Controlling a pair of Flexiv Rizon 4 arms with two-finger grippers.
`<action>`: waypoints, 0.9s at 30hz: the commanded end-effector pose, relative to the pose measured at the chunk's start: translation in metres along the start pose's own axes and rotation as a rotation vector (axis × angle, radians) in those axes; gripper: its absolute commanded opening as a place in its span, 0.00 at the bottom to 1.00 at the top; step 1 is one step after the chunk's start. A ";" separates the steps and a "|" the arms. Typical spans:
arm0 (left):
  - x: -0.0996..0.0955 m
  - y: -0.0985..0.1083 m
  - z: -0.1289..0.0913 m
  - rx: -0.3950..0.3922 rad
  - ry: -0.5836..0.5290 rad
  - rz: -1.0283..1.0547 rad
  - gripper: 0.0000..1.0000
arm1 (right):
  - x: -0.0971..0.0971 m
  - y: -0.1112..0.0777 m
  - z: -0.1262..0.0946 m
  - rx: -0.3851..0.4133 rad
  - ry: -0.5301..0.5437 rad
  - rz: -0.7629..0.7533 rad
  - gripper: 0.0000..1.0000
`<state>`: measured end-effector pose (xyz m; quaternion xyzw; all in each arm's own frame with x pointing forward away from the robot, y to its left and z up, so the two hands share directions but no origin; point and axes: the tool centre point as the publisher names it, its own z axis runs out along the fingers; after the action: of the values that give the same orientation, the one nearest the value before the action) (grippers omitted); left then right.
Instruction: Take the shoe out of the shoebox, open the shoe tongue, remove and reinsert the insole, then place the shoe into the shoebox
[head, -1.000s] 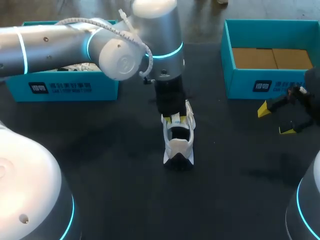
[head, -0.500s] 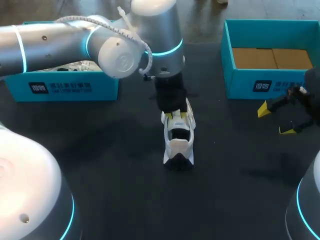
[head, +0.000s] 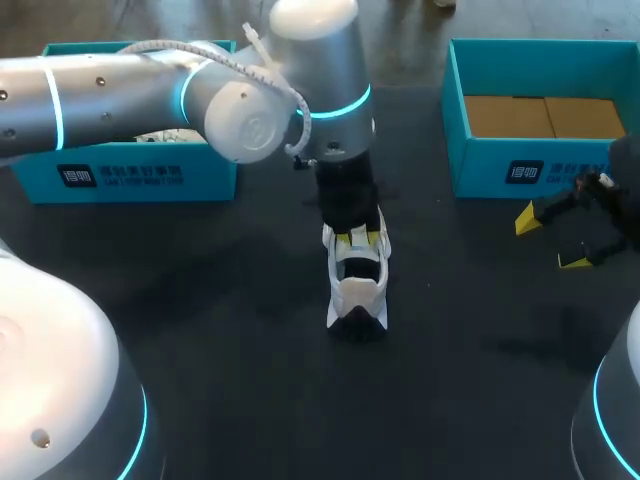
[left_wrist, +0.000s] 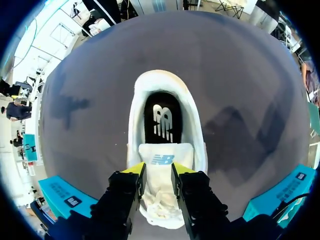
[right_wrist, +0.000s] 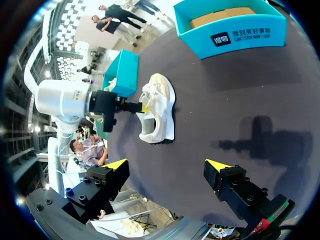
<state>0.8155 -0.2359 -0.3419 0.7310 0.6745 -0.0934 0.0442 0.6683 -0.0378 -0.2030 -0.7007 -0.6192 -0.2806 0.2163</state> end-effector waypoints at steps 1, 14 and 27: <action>0.019 -0.019 -0.040 -0.030 -0.027 0.008 0.33 | 0.000 -0.001 0.001 -0.001 -0.003 0.001 1.00; 0.029 -0.063 -0.090 -0.020 -0.015 -0.054 0.35 | 0.000 -0.001 0.001 -0.001 -0.003 0.001 1.00; 0.037 -0.105 -0.092 0.072 0.103 -0.263 0.47 | 0.000 -0.001 0.001 -0.001 -0.003 0.001 1.00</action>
<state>0.7203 -0.1695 -0.2543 0.6539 0.7514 -0.0863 -0.0178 0.6682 -0.0378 -0.2030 -0.7007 -0.6193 -0.2806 0.2163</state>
